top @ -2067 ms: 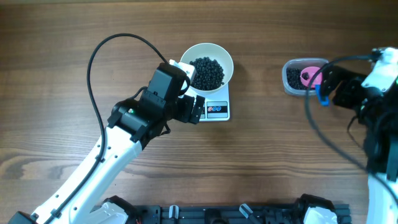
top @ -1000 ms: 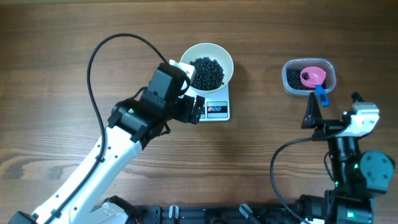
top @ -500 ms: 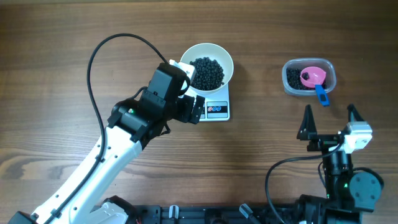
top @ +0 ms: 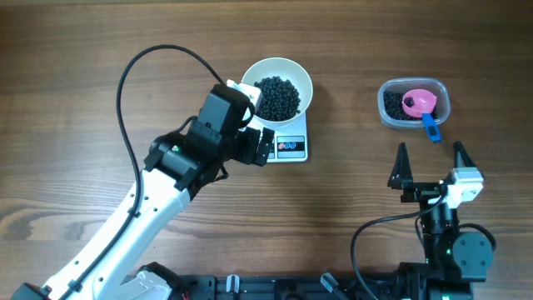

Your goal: Scoop item into bowl and weigh 150g on scale

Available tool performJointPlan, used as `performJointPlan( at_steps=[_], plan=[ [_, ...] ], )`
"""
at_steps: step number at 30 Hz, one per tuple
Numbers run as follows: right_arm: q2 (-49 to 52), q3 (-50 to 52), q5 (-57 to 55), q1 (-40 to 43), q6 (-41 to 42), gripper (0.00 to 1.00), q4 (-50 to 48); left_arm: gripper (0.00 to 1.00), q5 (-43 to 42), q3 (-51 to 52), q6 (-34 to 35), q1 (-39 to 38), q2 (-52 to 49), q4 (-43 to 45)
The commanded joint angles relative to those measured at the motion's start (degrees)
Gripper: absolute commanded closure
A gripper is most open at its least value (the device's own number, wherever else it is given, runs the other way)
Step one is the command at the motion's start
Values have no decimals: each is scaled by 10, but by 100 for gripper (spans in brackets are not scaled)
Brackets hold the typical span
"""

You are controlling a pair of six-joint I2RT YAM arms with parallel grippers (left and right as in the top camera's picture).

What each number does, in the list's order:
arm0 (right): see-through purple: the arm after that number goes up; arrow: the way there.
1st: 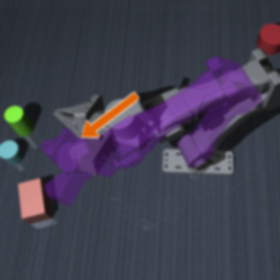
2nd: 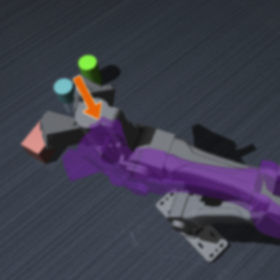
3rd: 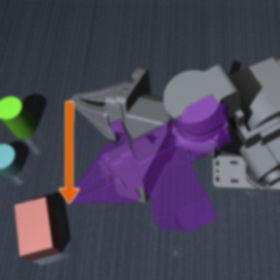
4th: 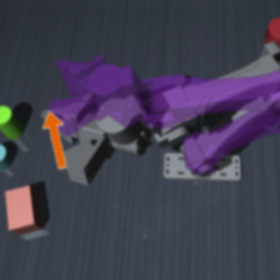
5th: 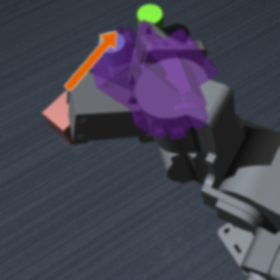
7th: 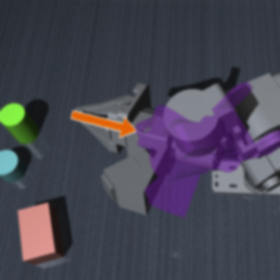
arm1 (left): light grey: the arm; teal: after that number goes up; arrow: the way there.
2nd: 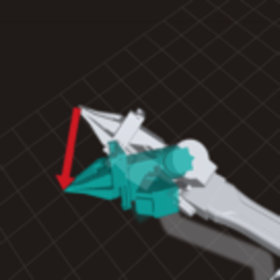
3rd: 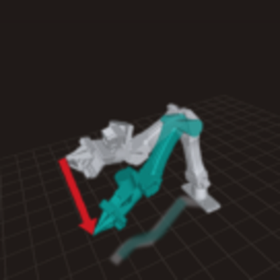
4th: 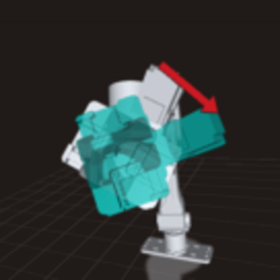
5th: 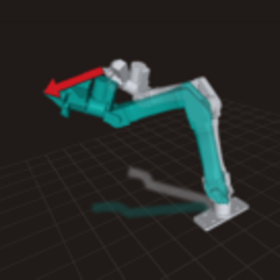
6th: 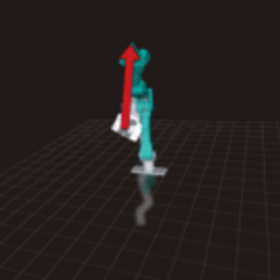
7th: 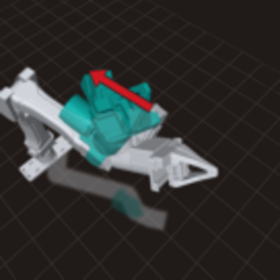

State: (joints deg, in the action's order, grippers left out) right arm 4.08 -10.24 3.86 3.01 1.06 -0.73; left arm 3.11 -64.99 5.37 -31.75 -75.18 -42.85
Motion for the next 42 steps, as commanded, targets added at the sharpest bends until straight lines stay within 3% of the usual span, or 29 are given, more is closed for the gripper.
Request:
performJointPlan(
  at_steps=[1, 33, 42],
  plan=[
    [-17, 6, -26, -6, 4, 0, 4, 0, -5, -8, -6, 1, -4, 2],
    [-39, 47, -45, -6, -26, 0, 9, 0, -5, -8, -6, 1, -4, 2],
    [-39, 99, -45, -6, -26, 0, -43, 0, -5, -8, -7, 1, -4, 2]
  ],
)
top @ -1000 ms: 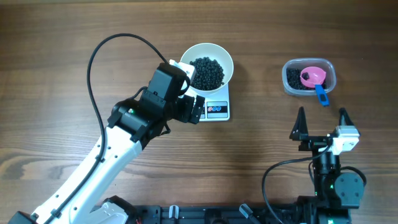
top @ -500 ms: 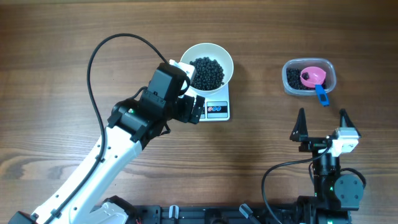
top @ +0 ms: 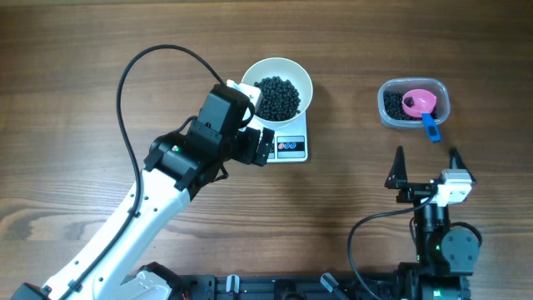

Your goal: Scoop item into bowl and weigh 150g on scale

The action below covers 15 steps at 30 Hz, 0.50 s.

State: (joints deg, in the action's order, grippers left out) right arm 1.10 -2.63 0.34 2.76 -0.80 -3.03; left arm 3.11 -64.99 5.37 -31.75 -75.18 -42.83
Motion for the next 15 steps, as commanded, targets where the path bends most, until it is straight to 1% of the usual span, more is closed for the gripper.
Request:
performJointPlan(
  at_steps=[1, 4, 8, 15],
  plan=[
    [-9, 24, -14, -3, -7, 0, -16, 0, -5, -8, -6, 1, -4, 1],
    [-9, 23, -19, -3, -15, 0, -17, 0, -5, -8, -6, 1, -4, 1],
    [-9, 23, -18, -3, -53, 0, -12, 0, -5, -8, -6, 1, -4, 1],
    [-9, 23, -2, -3, -52, 0, 27, 0, -5, -8, -6, 1, -4, 1]
  ],
)
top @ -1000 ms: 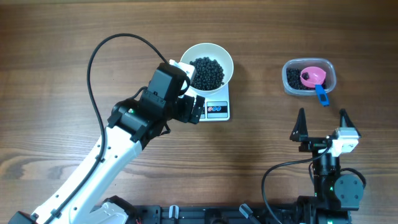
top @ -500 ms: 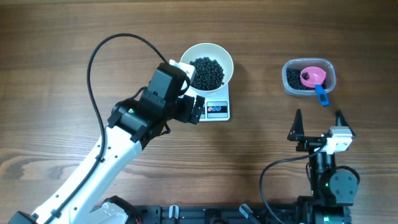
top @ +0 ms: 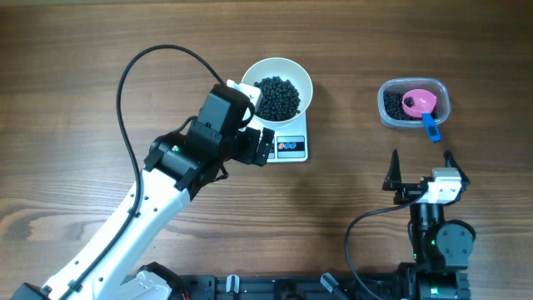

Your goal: Scoop item into bowl and weigh 150g on scale

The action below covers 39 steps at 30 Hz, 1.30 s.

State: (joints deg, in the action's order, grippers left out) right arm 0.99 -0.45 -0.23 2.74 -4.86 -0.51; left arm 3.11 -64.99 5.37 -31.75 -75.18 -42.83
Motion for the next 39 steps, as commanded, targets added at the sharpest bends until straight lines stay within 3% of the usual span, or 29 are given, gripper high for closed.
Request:
performJointPlan(
  at_steps=[1, 39],
  plan=[
    [-8, 2, 2, -3, -12, 0, 2, 0, -5, -8, -6, 1, -4, 1],
    [-8, 2, 11, -36, -26, 0, 5, 0, -5, -8, -6, 1, -4, 1]
  ],
)
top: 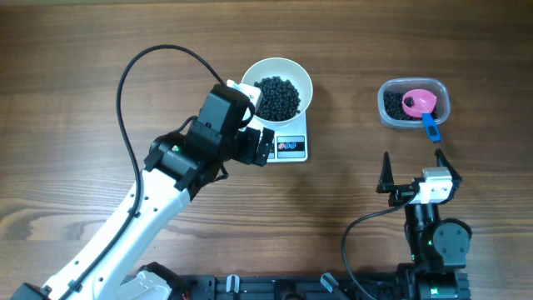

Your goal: Scoop item into bowl and weigh 150g on scale

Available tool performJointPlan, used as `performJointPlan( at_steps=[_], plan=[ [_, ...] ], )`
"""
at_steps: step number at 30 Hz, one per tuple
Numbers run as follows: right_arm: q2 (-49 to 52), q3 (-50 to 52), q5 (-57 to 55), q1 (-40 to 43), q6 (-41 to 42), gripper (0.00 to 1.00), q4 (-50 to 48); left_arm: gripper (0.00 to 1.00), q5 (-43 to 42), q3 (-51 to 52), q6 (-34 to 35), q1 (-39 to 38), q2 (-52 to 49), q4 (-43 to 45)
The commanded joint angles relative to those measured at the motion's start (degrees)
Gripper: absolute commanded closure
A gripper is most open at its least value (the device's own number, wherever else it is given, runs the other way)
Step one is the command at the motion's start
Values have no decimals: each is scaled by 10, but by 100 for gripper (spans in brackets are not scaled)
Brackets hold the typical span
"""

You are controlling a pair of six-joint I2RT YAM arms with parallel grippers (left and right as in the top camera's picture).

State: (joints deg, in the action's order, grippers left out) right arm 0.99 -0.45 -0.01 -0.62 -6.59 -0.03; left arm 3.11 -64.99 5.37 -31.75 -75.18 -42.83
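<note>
A white bowl (pixel 279 77) heaped with dark beans stands on a small white scale (pixel 289 147) at the middle back. My left gripper (pixel 253 118) sits against the bowl's lower-left side, fingers spread wide, one by the rim and one by the scale's left edge; nothing shows held between them. At the back right, a clear tub (pixel 414 118) holds more beans and a pink scoop (pixel 419 102) with a blue handle. My right gripper (pixel 415 169) is open and empty, nearer the front than the tub and apart from it.
The left arm (pixel 158 192) runs diagonally from the front left, with its black cable (pixel 122 92) looping over the table behind it. The right arm's base (pixel 433 242) stands at the front right edge.
My right gripper has drawn slightly further toward the front edge and a little left, still open. The left arm, bowl, scale, tub and scoop have not moved.
Throughout, the left gripper stayed at the bowl's side on the scale and the scoop lay in the tub. The open right gripper stood below the tub at first, and at each later moment it was a bit closer to its base.
</note>
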Motion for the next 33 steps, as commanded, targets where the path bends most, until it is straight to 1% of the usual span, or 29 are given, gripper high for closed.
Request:
performJointPlan(
  at_steps=[1, 7, 12, 21, 33],
  plan=[
    [-8, 2, 9, -3, -9, 0, 0, 0, -5, -8, -6, 1, -4, 1],
    [-8, 2, 9, -3, -9, 0, 0, 0, -5, -8, -6, 1, -4, 1],
    [-8, 2, 10, -3, 25, 0, 0, 0, -5, -8, -6, 1, -4, 1],
    [-8, 2, 11, -3, 38, 0, 0, 0, -5, -8, -6, 1, -4, 1],
    [-8, 2, 11, -3, 36, 0, 0, 0, -5, -8, -6, 1, -4, 1]
  ],
)
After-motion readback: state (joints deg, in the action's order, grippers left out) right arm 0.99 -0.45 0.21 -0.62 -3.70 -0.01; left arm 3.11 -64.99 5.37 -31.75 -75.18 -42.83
